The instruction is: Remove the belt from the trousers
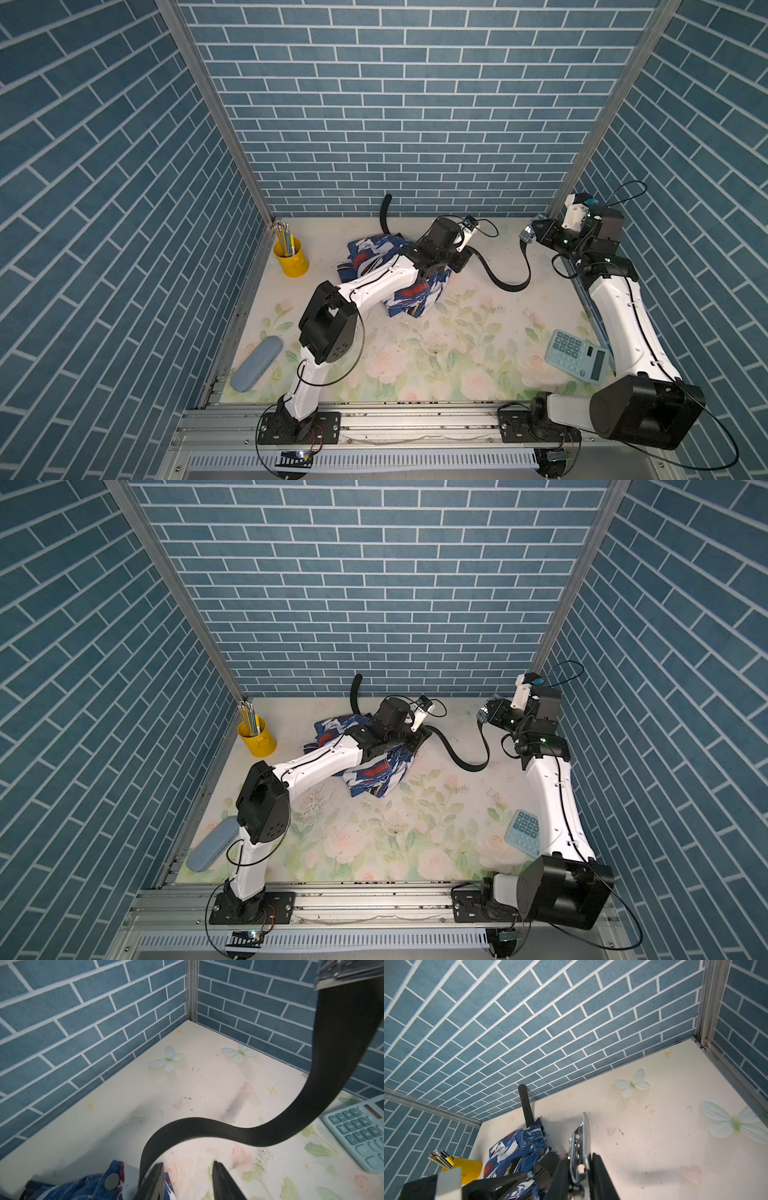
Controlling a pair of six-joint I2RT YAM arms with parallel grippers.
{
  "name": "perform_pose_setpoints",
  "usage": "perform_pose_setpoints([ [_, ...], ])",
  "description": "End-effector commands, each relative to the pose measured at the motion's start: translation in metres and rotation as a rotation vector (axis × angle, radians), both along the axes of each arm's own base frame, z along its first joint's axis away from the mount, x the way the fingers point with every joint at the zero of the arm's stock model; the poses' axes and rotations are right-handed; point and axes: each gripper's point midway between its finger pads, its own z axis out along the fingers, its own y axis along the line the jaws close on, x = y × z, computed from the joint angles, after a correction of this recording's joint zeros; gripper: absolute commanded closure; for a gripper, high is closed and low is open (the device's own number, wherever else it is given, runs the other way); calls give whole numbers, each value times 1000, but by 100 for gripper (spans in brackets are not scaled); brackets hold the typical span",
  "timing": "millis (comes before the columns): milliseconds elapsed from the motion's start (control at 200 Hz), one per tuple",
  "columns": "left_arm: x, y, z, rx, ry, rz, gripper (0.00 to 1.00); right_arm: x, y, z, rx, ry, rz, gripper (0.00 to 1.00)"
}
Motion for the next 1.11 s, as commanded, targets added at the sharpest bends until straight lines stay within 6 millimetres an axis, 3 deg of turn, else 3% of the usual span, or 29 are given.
perform_pose_setpoints([
  [0, 4, -3, -39, 112, 23, -18, 58, 4, 7, 19, 38, -54, 22, 100],
  [275, 19, 9, -57, 172, -11, 34, 62, 10, 8, 12, 48, -34, 29, 100],
  [465, 44, 20, -55, 177, -43, 124, 77, 16, 10, 17, 37, -27, 46, 100],
  [580, 51, 24, -51, 164, -48, 146, 100, 19, 13, 14, 41, -22, 56, 100],
  [690, 53, 28, -52, 162, -41, 168, 100, 19, 22, 14, 52, -25, 84, 100],
  [875, 42, 17, -15, -52, 69, 89, 100, 17, 44, 4, 80, -64, 189, 100],
  [925, 35, 9, -6, -118, 116, 43, 100, 20, 44, -1, 56, -88, 192, 81],
  [960, 28, 4, -2, -164, 156, 5, 100, 23, 42, -5, 28, -103, 189, 74],
  [1100, 16, 0, -11, -234, 267, -46, 100, 36, 35, -23, -84, -130, 187, 72],
])
